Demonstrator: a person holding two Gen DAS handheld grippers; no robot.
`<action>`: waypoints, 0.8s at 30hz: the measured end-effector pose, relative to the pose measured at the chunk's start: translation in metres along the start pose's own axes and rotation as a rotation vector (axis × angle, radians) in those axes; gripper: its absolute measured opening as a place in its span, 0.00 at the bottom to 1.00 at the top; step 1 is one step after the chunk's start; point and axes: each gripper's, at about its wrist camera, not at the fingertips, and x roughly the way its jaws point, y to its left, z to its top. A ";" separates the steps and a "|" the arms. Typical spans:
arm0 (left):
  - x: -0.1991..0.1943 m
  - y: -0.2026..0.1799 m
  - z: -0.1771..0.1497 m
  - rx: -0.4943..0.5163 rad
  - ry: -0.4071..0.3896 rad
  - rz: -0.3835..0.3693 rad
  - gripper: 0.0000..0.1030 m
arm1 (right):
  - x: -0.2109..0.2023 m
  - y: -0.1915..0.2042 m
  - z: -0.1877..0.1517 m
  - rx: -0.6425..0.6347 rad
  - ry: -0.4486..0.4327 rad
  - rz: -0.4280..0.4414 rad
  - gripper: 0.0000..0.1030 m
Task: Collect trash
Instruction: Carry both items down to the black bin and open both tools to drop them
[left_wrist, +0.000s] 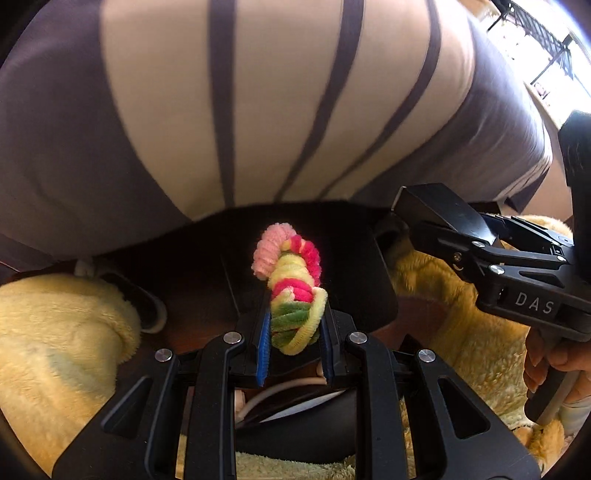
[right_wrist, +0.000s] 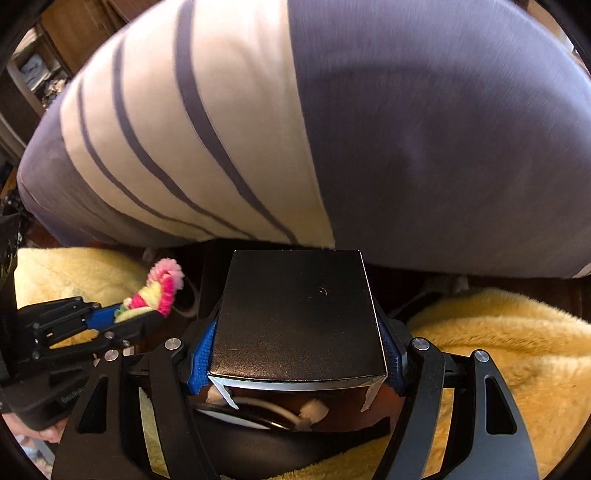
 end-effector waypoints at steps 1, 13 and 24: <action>0.005 0.000 0.000 0.002 0.013 -0.004 0.20 | 0.003 0.000 0.000 0.002 0.007 0.003 0.69; 0.024 -0.010 -0.002 0.007 0.070 -0.007 0.48 | 0.020 0.001 0.006 0.027 0.034 0.019 0.81; -0.002 -0.008 0.005 -0.002 -0.009 0.023 0.71 | -0.015 -0.007 0.016 0.024 -0.061 -0.064 0.82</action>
